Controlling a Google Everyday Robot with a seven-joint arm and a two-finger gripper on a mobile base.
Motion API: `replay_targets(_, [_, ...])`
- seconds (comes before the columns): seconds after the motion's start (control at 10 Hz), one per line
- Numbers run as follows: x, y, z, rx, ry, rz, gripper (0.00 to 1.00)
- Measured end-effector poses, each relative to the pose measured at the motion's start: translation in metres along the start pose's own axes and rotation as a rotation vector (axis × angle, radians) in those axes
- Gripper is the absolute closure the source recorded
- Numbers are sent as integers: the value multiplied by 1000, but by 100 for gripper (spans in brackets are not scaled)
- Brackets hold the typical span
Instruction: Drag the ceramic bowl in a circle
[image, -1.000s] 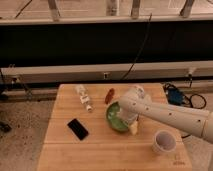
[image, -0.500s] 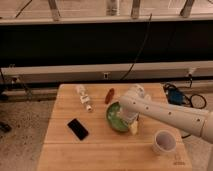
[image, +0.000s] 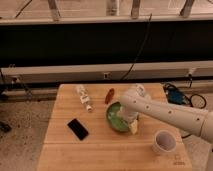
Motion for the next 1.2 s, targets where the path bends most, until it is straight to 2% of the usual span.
replay_targets(0.4, [1,-3,-1,-1,-10,-1,20])
replay_targets(0.5, [2,-3,-1,-2,-13,-1,25])
replay_targets(0.7, [3,-2,-2,-11,-18,-2,45])
replay_targets(0.9, [4,-4,-2,-8,-23,-1,56])
replay_targets(1.1, [4,-7,-3,-5,-24,-5,75])
replay_targets(1.2, [3,-10,-2,-2,-25,-5,88])
